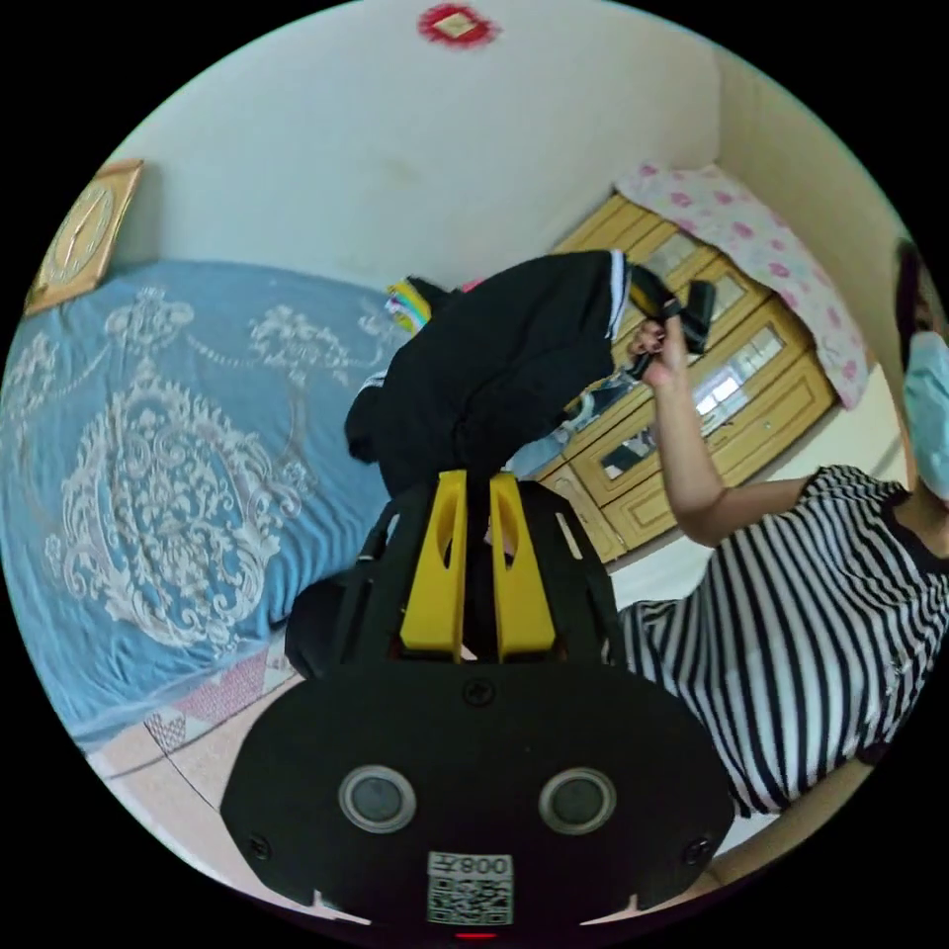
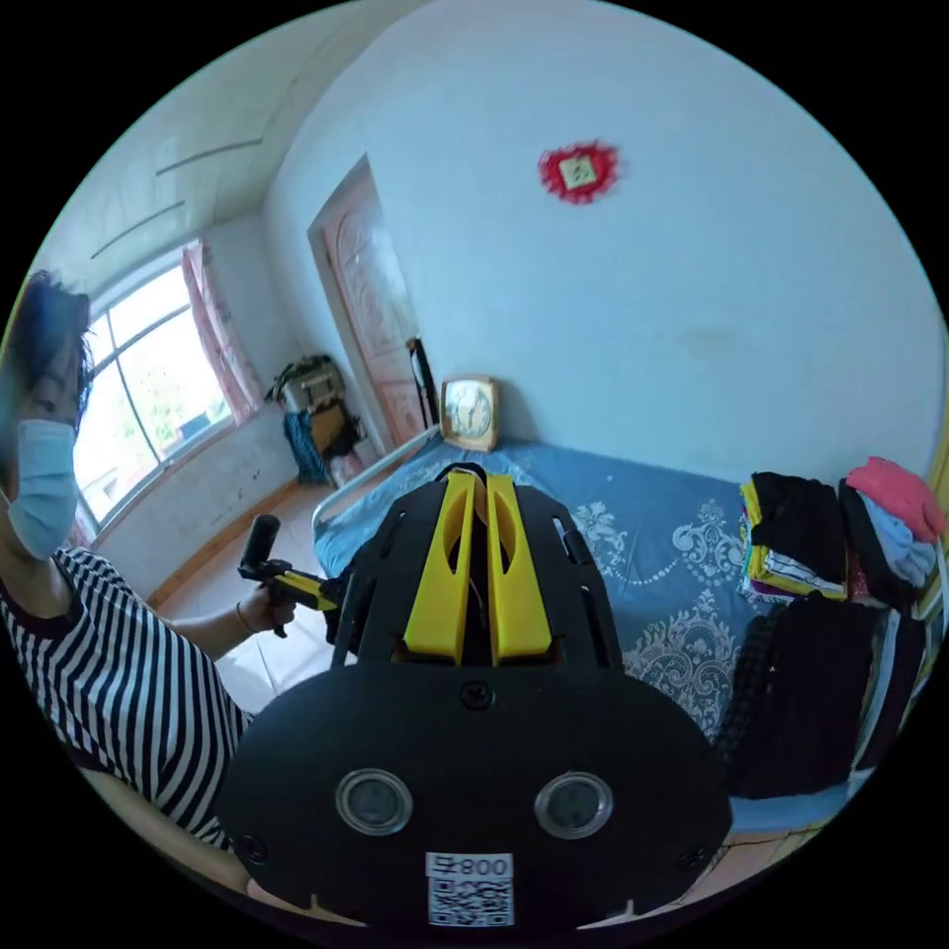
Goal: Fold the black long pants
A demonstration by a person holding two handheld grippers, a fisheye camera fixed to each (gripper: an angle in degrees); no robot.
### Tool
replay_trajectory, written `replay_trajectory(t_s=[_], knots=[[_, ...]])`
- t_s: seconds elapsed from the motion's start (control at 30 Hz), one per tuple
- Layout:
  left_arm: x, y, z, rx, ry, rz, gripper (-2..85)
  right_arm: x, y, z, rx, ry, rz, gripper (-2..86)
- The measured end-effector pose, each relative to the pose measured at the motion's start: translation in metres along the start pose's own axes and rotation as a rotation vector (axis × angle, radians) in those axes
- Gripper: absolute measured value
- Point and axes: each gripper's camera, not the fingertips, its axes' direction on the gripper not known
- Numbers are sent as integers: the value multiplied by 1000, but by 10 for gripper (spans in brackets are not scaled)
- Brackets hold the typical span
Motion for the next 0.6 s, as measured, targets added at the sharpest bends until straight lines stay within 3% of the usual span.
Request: replay_trajectory(t_s=[0.17,0.3,0.5,0.6], knots=[[52,-39,-77,139,50,215,32,-20,-3,-67,271,38,-35,18],[73,-64,-132,203,-13,305,31,-40,-30,-61,346,38,-120,19],[42,-84,-214,344,-191,154,31,-56,-121,58,269,-100,-231,25],[-10,-89,-253,385,-306,-65,32,-70,-186,192,23,-148,-280,34]])
